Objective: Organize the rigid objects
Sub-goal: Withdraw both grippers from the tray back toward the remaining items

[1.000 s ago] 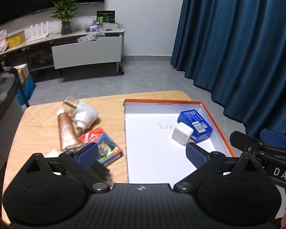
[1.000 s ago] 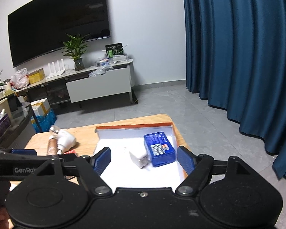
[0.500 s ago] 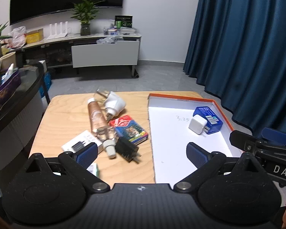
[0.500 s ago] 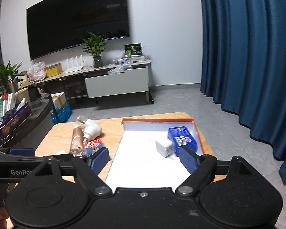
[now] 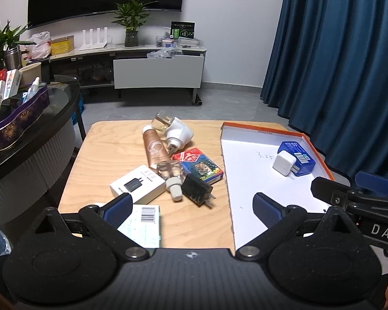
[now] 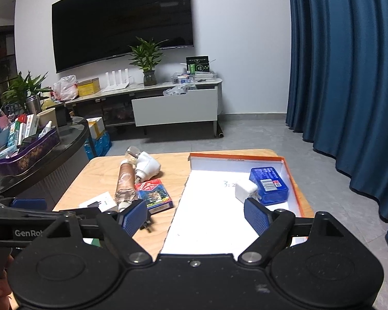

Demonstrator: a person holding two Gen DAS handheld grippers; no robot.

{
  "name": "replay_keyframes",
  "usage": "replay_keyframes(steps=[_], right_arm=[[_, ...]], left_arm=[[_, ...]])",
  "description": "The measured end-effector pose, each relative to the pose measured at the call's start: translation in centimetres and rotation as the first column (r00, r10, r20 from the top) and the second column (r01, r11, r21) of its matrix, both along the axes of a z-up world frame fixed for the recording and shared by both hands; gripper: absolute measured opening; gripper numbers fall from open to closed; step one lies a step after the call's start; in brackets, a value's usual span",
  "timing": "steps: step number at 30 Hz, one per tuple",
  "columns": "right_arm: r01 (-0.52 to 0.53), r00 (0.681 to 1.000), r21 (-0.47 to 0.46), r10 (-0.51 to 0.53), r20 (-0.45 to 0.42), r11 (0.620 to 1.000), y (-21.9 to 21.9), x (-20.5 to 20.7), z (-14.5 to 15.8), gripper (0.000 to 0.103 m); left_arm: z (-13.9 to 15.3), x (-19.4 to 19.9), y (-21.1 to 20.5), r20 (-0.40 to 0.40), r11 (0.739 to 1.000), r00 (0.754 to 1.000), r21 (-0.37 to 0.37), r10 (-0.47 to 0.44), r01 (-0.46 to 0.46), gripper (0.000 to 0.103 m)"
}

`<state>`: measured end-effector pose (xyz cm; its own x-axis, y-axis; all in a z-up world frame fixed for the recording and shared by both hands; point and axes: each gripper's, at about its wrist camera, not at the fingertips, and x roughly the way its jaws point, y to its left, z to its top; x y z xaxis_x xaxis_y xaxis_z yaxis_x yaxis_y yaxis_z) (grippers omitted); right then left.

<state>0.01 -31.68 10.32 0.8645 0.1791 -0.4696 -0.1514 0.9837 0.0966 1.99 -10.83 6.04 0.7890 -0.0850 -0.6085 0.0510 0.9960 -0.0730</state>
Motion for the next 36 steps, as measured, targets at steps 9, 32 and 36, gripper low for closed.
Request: replay_keyframes(steps=[9, 32, 36], right_arm=[[-0.034, 0.999, -0.01, 0.034, -0.008, 0.999, 1.6, -0.1, -0.3, 0.097], [-0.177, 0.983, -0.044, 0.174, -0.057, 0.983, 6.0, -0.4, -2.8, 0.097], [-0.186, 0.981, -0.034, 0.184, -0.067, 0.982, 6.0, -0.2, -3.3, 0.097]], left_arm=[[-0.1, -0.6, 1.5, 0.001, 1.0, 1.0, 0.003, 0.023, -0.023, 0.102], [-4.0, -2.4, 8.8, -0.027, 0.998, 0.999, -0.05, 0.039, -0.04, 0.103], [-5.3, -2.3, 9.9, -0.052, 0.997, 0.997, -0.052, 0.052, -0.055, 0.103]])
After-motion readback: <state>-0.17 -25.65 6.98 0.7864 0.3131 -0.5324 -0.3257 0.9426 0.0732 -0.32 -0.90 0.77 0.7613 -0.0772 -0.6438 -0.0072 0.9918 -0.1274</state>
